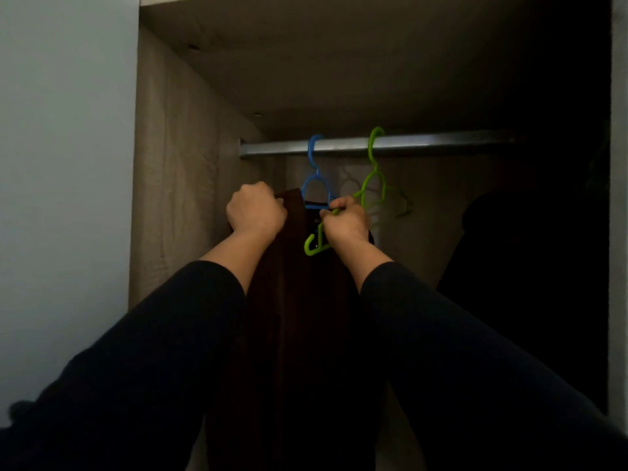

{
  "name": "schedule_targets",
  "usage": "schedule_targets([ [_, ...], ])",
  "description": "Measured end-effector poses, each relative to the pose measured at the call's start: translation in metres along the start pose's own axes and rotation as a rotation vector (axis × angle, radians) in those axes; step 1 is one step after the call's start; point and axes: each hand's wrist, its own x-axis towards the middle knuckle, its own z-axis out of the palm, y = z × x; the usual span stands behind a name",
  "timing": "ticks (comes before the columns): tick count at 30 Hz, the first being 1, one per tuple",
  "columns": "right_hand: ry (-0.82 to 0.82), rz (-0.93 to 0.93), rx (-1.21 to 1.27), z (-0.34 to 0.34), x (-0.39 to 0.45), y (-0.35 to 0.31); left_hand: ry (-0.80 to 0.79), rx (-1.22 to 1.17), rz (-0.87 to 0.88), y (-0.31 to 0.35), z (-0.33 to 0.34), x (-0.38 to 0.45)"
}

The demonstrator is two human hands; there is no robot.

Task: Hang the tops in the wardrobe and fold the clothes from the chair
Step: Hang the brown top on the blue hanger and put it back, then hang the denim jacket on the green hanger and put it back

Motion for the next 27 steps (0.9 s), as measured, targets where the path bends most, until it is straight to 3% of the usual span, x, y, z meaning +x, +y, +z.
schedule_targets([
  [12,-0.160,-0.181,-0.004,-0.003,-0.042,-0.008,-0.075,-0.297,0.095,0.000,-0.035,-0.007],
  [17,-0.234,-0.134,0.094,-0.001,-0.070,-0.015,-0.402,-0.444,0.122,0.009,-0.055,-0.035],
  [27,-0.587,-0.157,0.212,-0.024,-0.148,-0.014,-0.310,-0.199,-0.015,0.011,-0.098,-0.091],
])
